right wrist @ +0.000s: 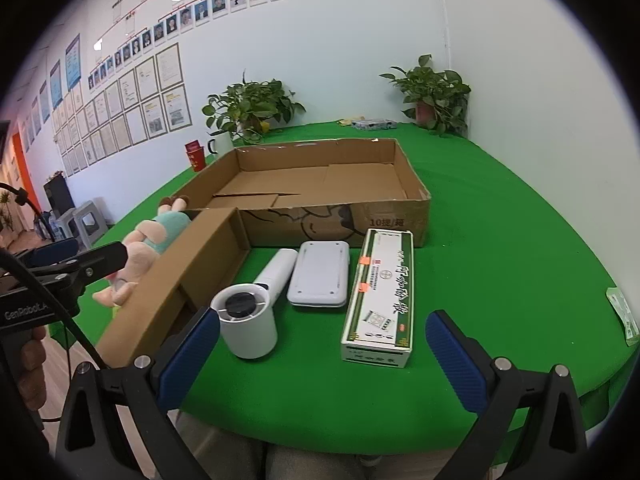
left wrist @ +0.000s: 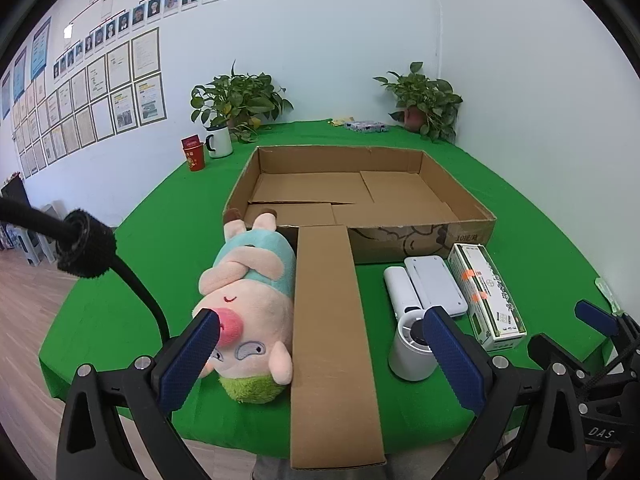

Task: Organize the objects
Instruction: 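Grasp the pink pig plush with the left gripper and lift it, then carry the pig plush over the cardboard box with the left gripper, then lower the pig plush into the box corner and open the left gripper, then grasp the long cardboard tray edge with the left gripper and lift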

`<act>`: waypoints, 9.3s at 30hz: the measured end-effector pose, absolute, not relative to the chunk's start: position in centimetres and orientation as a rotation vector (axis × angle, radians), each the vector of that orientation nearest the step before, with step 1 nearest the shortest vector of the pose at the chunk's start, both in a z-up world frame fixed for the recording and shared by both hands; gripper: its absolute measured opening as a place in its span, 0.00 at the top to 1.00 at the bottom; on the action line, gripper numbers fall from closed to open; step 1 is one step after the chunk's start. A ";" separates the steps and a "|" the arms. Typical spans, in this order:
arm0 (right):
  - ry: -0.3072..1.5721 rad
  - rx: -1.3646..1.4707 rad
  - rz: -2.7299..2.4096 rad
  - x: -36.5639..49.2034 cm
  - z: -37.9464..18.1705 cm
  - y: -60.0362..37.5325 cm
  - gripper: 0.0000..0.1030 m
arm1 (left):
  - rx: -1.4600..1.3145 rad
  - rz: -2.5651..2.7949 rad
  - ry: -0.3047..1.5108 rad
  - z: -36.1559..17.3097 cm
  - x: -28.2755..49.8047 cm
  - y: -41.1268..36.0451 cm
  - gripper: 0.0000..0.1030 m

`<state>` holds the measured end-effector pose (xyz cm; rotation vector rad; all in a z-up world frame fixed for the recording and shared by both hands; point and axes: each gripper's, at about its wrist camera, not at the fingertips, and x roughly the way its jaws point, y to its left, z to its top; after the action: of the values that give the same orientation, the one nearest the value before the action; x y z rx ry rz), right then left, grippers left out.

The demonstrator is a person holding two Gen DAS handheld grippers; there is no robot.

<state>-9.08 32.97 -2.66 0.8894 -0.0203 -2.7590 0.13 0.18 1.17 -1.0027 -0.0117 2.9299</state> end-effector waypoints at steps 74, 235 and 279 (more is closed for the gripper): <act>-0.055 1.052 -1.946 -25.2 0.2 14.8 0.01 | -1.323 2.690 -0.434 -7.8 -7.7 -10.1 0.37; -0.331 1.250 -1.882 -42.5 -6.5 13.1 0.41 | -1.336 2.792 0.040 -6.0 -35.4 0.7 0.59; -0.059 1.020 -2.833 -17.8 1.3 32.9 0.06 | -0.905 2.770 0.056 1.6 -15.3 7.2 0.02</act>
<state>-17.76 32.88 1.33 1.0200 -0.0592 -2.8329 -15.26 7.22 1.61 -0.9051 0.0564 2.7698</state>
